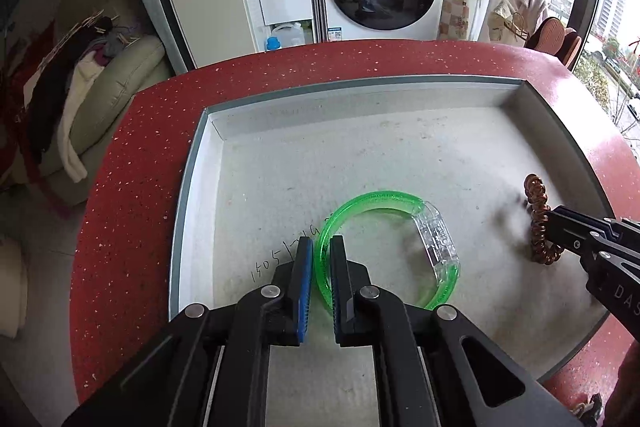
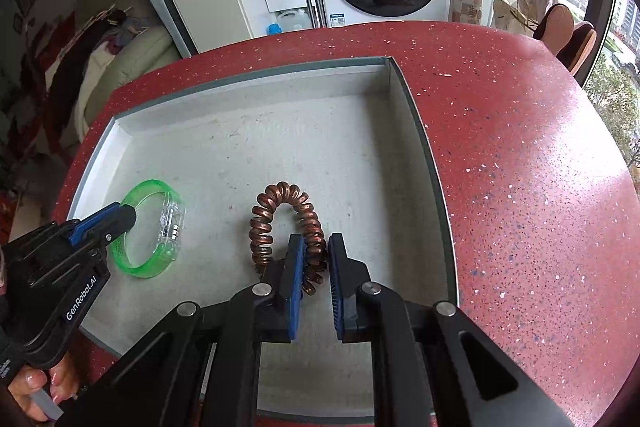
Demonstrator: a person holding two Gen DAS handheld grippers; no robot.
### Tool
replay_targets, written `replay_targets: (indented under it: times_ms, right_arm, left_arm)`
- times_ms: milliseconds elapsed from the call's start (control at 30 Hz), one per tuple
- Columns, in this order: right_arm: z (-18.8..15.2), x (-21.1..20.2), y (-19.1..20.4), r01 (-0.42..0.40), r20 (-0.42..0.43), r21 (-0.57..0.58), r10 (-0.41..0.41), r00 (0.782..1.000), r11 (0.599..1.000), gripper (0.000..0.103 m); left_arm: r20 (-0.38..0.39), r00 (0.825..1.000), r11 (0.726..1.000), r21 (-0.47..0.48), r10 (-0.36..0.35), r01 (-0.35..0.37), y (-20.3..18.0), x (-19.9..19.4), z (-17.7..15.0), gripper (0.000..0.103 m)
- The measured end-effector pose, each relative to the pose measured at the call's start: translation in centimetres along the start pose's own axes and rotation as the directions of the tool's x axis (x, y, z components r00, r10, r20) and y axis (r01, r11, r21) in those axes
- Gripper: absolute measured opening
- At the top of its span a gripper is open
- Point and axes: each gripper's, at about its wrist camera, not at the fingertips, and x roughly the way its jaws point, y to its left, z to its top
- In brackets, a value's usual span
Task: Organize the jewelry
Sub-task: 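Carry the bangle and coil into the grey tray while both tools open to release, then withdraw both open tools from the tray back toward the jewelry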
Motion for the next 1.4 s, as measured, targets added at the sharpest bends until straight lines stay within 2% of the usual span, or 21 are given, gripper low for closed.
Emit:
replay_targets:
  times_ms: [33,67,133,333,500,767,800,833,867,900,1067,1133,1167,1267,1400]
  right_arm:
    - [0.0,-0.1,0.0,-0.001,0.001,0.004,0.001,1.000,1.000,0.028]
    - [0.0,-0.4,-0.1,-0.003,0.008,0.012,0.003,1.000,1.000,0.043]
    - [0.0,-1.2,-0.3,-0.018,0.033,0.032,0.017,0.999,0.999,0.055]
    - [-0.1,-3.8,-0.7,-0.069,0.082,0.069,0.063,0.995,0.995,0.060]
    - [-1.1,-6.5,-0.9,-0.102,0.121,0.084,0.091,0.988,0.991,0.064]
    - [-4.4,-10.9,0.1,-0.158,0.178,0.101,0.139,0.974,0.982,0.077]
    - [-4.9,-11.4,0.2,-0.163,0.182,0.104,0.142,0.973,0.981,0.079]
    - [-5.5,-11.8,0.3,-0.168,0.186,0.105,0.147,0.972,0.980,0.080]
    - [-6.1,-12.1,0.5,-0.172,0.187,0.107,0.150,0.971,0.979,0.080]
    - [-6.8,-12.5,0.6,-0.174,0.187,0.107,0.152,0.970,0.979,0.080]
    - [-10.2,-14.0,1.3,-0.194,0.197,0.105,0.171,0.965,0.975,0.084]
    - [-11.7,-14.6,1.4,-0.195,0.209,0.106,0.170,0.963,0.975,0.090]
    - [-12.5,-14.8,1.4,-0.202,0.217,0.107,0.175,0.960,0.974,0.103]
    - [-14.4,-15.9,1.3,-0.223,0.256,0.115,0.188,0.948,0.968,0.103]
    - [-16.1,-17.0,1.0,-0.230,0.286,0.126,0.187,0.940,0.965,0.103]
  left_arm:
    - [-0.002,1.000,1.000,0.003,0.011,-0.011,0.0,-0.1,0.0,0.027]
    - [-0.004,1.000,1.000,0.004,0.018,-0.018,0.0,-0.1,0.0,0.027]
    - [0.005,1.000,1.000,-0.001,0.020,-0.020,0.1,-0.5,0.0,0.027]
    - [0.049,0.999,1.000,-0.010,0.015,-0.015,0.4,-2.1,0.2,0.027]
    - [0.062,0.998,0.999,-0.033,-0.026,0.028,0.8,-3.9,-0.1,0.027]
    - [0.136,0.987,0.995,-0.041,-0.085,0.092,1.6,-8.8,-2.9,0.027]
    - [0.143,0.985,0.994,-0.043,-0.092,0.099,1.7,-9.4,-3.3,0.032]
    - [0.146,0.984,0.993,-0.047,-0.099,0.107,2.0,-10.1,-3.7,0.081]
    - [0.144,0.985,0.992,-0.060,-0.098,0.107,2.3,-10.7,-4.2,0.103]
    - [0.180,0.980,0.992,-0.077,-0.086,0.101,2.5,-11.3,-4.7,0.103]
    - [0.221,0.971,0.993,-0.052,-0.089,0.103,2.9,-13.7,-7.3,0.103]
    - [0.244,0.966,0.993,-0.056,-0.090,0.107,3.3,-14.6,-8.7,0.103]
    - [0.245,0.965,0.991,-0.063,-0.095,0.114,3.5,-14.9,-9.3,0.103]
    - [0.222,0.966,0.984,-0.085,-0.132,0.154,4.0,-15.4,-11.2,0.103]
    - [0.188,0.970,0.981,-0.083,-0.155,0.173,4.1,-15.7,-13.5,0.103]
